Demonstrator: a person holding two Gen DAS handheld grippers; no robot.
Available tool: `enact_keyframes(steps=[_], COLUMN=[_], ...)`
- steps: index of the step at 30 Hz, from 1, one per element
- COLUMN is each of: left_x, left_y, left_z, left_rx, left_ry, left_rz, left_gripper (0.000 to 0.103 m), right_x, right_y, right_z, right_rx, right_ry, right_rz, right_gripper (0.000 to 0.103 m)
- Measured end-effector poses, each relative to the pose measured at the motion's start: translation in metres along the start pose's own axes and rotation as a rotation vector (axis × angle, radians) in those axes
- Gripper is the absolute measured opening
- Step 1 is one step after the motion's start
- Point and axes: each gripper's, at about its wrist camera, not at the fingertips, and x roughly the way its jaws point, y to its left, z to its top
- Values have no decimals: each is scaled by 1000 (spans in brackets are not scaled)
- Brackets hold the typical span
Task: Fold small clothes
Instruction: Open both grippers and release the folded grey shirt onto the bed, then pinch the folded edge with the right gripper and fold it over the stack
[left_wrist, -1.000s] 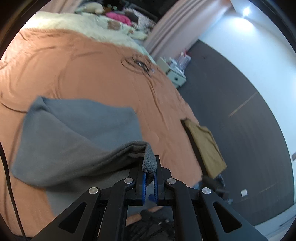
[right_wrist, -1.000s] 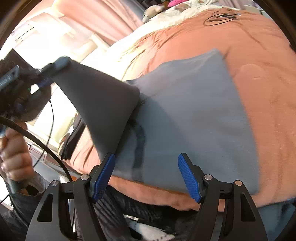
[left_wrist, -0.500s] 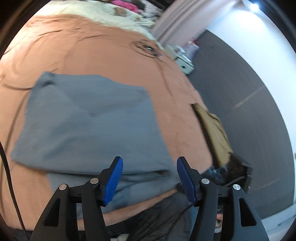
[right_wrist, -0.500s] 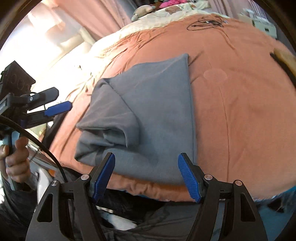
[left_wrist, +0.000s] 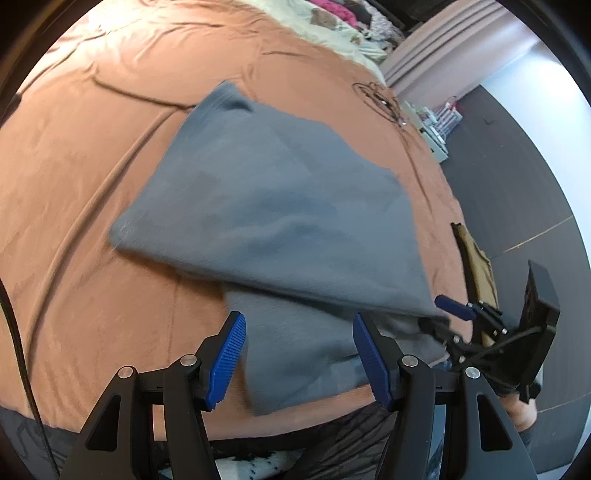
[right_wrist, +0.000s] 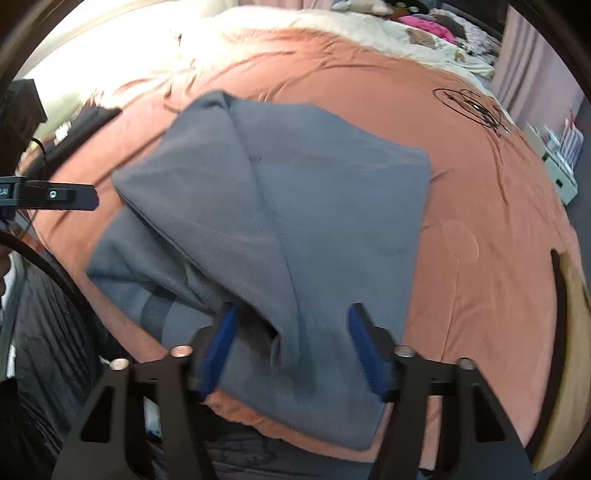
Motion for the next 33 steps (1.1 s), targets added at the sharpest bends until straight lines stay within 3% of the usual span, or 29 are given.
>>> enact_keyframes(steps=[11, 13, 15, 17, 26, 33], left_x=[19, 21, 23, 23, 26, 32], left_y=[33, 37, 38, 36, 26, 14], left_z=[-10, -11, -11, -10, -10, -14], left_rx=[-59, -62, -56, -45, 8, 71], left_ry=[49, 56, 60, 64, 86, 105], left_rz=[-17, -18, -18, -12, 22, 81], left_gripper=[62, 62, 62, 62, 62, 62], right_x=[29, 30, 27, 19, -28, -34], right_y=[66, 73, 73, 66, 7, -51], right_z=[42, 46, 52, 57, 54, 13], right_rx=[-263, -288, -254, -202, 102, 351], right_ry=[77, 66, 58, 38, -41, -82], right_rz=[-157, -165, -124, -73, 196, 378], right_gripper=[46, 37, 14, 9, 6, 6])
